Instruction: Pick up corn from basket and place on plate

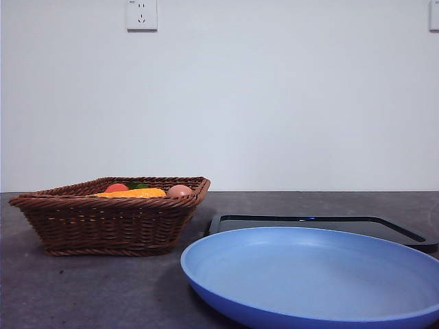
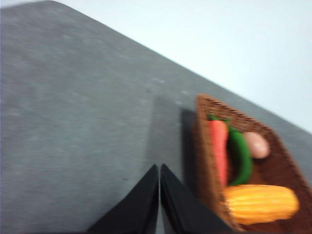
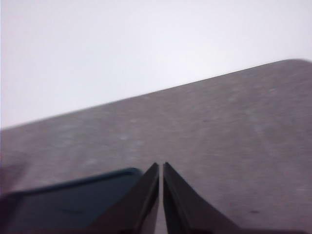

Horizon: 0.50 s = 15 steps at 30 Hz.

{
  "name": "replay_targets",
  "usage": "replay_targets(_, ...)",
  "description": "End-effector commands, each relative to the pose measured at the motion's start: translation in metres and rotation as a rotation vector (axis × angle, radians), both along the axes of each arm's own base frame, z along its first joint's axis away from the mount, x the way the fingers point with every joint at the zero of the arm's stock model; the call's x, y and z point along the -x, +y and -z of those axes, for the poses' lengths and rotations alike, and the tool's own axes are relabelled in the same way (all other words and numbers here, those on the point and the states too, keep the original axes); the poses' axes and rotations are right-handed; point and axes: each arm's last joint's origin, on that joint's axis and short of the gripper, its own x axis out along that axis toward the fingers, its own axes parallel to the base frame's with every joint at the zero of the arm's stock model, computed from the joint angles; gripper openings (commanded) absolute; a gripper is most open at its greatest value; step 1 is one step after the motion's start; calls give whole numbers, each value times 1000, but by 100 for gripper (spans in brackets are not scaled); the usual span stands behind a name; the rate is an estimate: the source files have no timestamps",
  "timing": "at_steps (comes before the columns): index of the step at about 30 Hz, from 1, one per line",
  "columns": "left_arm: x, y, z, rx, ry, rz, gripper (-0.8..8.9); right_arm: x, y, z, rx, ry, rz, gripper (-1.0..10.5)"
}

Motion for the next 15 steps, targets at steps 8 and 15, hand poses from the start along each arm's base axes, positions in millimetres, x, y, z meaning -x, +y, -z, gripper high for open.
replay_targets(8, 6, -6, -31, 115, -84, 184, 7, 11, 5, -47, -137, -78, -104, 2)
replay_targets(15, 9, -10, -71, 97, -57, 308, 7, 12, 7, -88, -114, 8, -164, 2)
